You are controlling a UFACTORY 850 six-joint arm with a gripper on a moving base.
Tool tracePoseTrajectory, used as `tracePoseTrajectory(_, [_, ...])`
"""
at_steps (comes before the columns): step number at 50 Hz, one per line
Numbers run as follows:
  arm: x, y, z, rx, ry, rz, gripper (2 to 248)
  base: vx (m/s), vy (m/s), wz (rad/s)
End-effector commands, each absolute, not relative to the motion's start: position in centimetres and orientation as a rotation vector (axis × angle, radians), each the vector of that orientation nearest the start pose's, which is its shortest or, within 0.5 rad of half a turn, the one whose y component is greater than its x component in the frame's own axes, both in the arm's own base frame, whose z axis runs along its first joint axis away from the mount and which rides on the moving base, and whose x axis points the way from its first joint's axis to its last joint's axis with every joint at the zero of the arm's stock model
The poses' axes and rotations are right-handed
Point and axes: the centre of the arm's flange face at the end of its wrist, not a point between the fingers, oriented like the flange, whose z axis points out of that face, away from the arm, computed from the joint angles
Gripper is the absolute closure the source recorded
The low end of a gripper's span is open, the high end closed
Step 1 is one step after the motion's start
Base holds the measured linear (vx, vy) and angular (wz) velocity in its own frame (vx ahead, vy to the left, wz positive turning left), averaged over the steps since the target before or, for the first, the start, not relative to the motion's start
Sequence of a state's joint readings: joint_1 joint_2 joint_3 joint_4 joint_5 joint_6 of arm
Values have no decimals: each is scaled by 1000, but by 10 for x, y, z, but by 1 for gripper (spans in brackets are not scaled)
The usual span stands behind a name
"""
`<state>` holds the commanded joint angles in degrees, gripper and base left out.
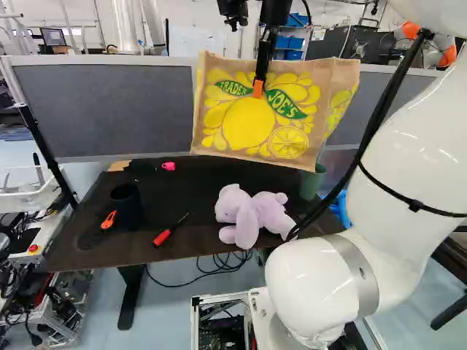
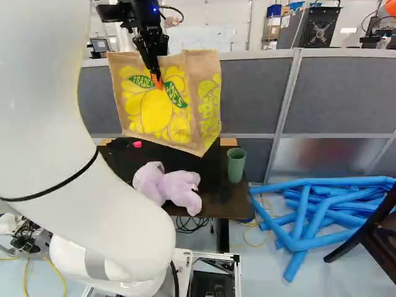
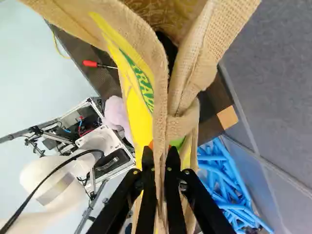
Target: Pick up the bag on the ground and place it on the table
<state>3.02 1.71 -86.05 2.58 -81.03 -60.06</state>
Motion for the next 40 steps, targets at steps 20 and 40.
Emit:
tracePoseTrajectory(20, [430, 27, 798, -2513, -1924, -193, 228, 0, 0, 0])
tracePoseTrajectory(40, [430, 27, 798, -2426, -2042, -191, 228, 0, 0, 0])
